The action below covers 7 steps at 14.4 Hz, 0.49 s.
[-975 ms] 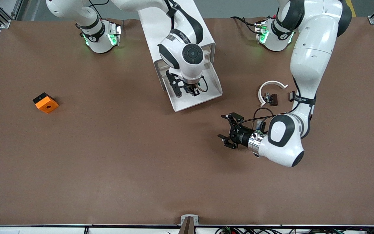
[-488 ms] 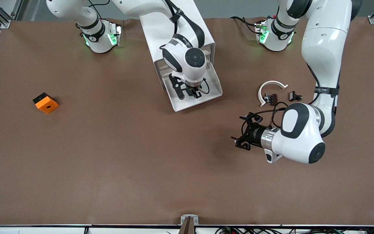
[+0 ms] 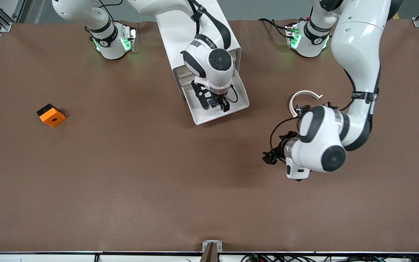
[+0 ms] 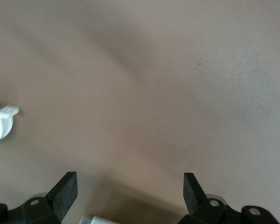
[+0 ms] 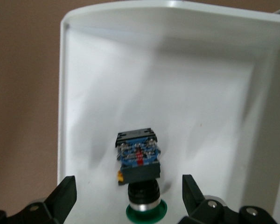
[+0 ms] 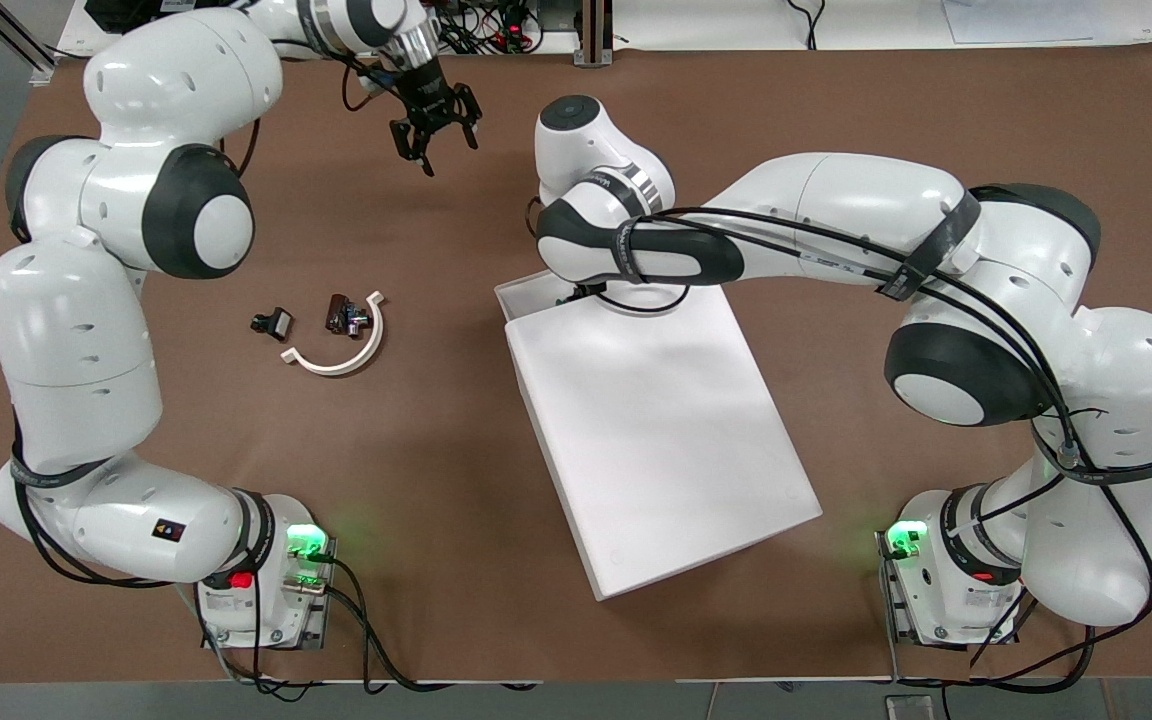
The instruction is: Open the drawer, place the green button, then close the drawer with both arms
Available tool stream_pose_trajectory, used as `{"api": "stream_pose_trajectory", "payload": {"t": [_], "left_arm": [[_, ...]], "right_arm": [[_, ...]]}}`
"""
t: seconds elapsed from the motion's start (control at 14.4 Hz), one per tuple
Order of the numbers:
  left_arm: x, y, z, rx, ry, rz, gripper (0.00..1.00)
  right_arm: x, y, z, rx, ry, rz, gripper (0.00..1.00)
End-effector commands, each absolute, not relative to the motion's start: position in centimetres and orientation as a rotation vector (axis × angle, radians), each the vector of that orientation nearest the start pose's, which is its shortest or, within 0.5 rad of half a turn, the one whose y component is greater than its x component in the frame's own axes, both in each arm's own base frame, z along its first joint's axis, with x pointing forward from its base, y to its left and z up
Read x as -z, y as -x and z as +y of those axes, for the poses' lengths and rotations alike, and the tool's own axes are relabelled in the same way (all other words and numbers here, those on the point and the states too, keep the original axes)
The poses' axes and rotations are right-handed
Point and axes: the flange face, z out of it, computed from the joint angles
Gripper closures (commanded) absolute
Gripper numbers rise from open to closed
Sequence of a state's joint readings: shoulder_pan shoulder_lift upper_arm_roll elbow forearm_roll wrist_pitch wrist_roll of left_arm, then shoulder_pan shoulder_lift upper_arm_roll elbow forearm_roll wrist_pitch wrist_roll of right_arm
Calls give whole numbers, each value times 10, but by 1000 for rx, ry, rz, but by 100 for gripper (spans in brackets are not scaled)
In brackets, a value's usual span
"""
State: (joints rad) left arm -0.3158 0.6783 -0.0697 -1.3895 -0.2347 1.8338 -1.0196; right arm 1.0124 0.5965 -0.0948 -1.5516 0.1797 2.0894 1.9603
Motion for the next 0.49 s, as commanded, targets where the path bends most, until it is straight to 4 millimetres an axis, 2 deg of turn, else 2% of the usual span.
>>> {"api": "stream_pose_trajectory", "payload": {"t": [0.0, 0.07, 0.21, 0.35, 0.42], "left_arm": [[-276, -579, -287, -323, 3041, -1060, 0], [-265, -562, -291, -250, 3082, -1061, 0], [-252, -543, -304, -273, 3093, -1002, 0], [-244, -530, -316, -267, 3117, -851, 0], [-241, -522, -324, -274, 3133, -765, 0]], "right_arm": [[-343, -408, 561, -176, 2636, 1668, 0], [-358, -411, 559, -176, 2616, 1661, 0], [-387, -411, 551, -175, 2609, 1656, 0], [-414, -410, 544, -183, 2645, 1610, 0], [-428, -412, 535, -192, 2670, 1582, 0]]}}
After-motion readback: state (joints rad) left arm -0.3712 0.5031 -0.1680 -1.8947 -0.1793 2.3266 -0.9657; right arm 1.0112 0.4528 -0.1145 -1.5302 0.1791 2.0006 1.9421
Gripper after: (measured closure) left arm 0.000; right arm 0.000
